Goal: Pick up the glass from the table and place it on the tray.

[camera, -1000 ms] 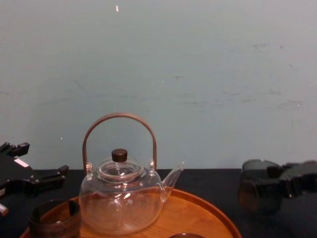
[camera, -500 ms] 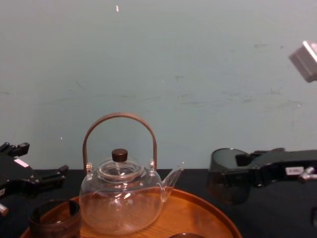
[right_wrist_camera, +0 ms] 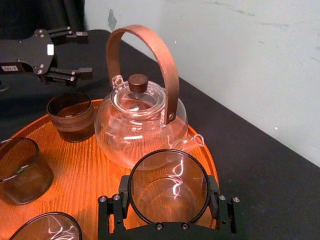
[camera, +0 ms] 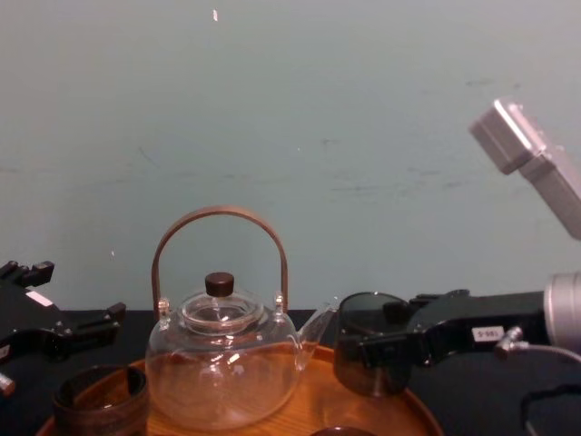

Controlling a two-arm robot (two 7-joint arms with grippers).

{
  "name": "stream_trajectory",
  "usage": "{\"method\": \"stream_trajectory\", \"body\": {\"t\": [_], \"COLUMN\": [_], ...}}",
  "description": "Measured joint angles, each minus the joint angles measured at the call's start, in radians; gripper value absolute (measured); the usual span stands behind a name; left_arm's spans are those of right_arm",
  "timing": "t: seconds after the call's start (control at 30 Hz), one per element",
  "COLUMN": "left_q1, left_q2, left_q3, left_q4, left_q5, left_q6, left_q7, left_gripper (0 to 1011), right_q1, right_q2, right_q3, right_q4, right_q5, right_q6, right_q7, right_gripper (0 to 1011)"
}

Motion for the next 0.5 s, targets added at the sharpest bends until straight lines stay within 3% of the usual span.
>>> {"method": "stream_trajectory", "body": {"t": [0.5], "left_q1": [0.0], "left_q2": [0.0], "left_q3": [0.0], "left_q4": [0.0], "left_q5": [0.0], "left_q6": [0.0], "left_q7": [0.0], "left_gripper": [1001], "right_q1": [0.022], "right_q2": [-0.045], "right_q3": [-0.032], "right_q4": [0.111], "right_q5": [-0.031], "right_q6": [-0.064], "right_q7": [0.012], "right_gripper": [904]}}
